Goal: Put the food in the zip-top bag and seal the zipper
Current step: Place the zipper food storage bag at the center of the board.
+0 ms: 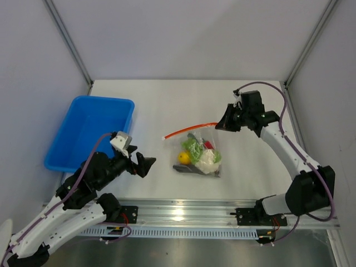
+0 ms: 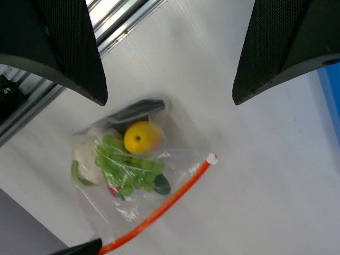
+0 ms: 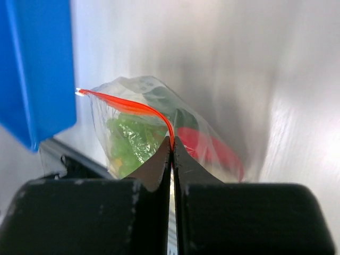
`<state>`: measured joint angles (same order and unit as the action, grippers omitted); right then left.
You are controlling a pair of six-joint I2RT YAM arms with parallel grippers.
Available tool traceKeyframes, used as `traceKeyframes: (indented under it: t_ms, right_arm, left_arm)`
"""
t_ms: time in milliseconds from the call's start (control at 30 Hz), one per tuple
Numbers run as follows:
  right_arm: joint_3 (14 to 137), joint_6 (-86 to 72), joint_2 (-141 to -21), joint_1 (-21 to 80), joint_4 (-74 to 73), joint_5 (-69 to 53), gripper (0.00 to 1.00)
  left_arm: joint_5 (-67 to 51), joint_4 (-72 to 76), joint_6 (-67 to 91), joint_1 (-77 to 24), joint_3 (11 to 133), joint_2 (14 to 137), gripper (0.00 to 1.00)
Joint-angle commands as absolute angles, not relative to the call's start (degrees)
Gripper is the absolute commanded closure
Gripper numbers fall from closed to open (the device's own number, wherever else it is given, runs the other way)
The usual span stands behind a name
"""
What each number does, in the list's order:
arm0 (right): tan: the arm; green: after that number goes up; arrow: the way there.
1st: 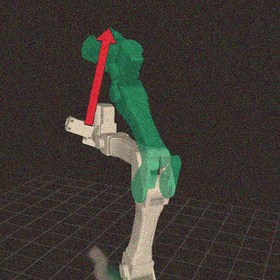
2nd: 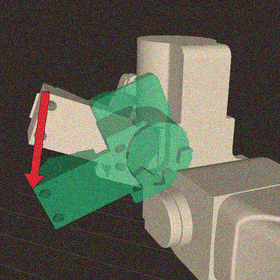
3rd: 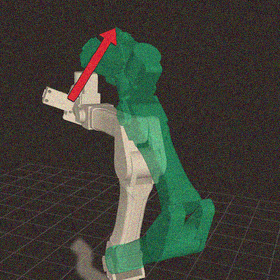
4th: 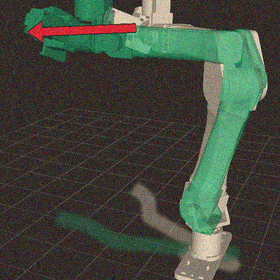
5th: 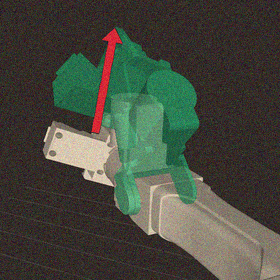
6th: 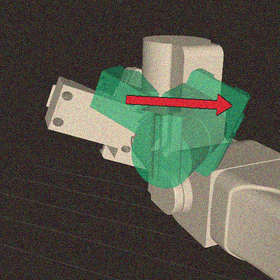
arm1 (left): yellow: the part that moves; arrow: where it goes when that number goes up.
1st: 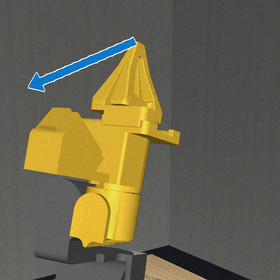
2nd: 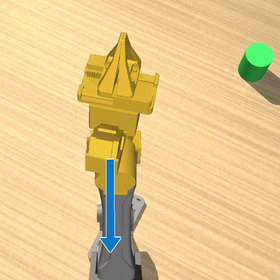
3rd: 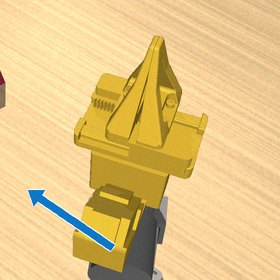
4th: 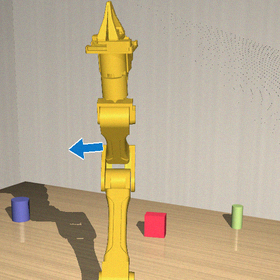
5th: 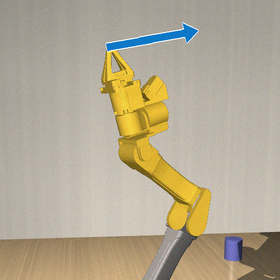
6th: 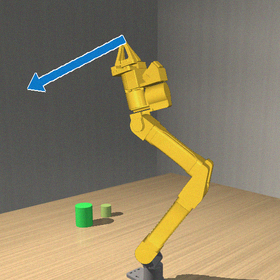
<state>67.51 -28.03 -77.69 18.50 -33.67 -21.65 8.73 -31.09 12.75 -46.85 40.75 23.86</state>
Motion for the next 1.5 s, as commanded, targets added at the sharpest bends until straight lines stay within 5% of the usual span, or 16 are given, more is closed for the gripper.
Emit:
traceKeyframes:
  t_ms: [0, 667, 867, 1033, 1300, 1467]
  right_arm:
    - [73.0, -27.6, -82.4, 15.7, -30.0, -16.8, 1.00]
    - [108.1, -21.7, -125.0, 8.6, -37.8, 4.6, 1.00]
    - [111.6, -21.1, -128.1, 8.8, -38.4, 8.8, 0.99]
    - [113.1, -20.9, -126.1, 9.1, -38.2, 9.4, 0.74]
    - [119.7, -20.3, -118.8, 11.3, -46.8, 19.9, 0.01]
    - [109.0, -19.9, -106.7, 13.3, -45.1, 22.4, 0.01]
  left_arm:
    - [4.8, -31.8, 14.8, -46.6, 42.5, 23.3, 0.00]
    - [-1.5, -35.1, 20.5, -46.6, 39.8, 17.3, 0.00]
    - [-2.4, -34.4, 21.2, -46.7, 40.2, 17.4, 0.01]
    - [-1.7, -34.3, 20.4, -46.6, 40.4, 18.6, 0.01]
    - [-1.1, -32.2, 20.5, -46.6, 40.3, 20.7, 0.01]
    - [2.1, -31.1, 20.8, -46.6, 40.3, 22.0, 0.01]
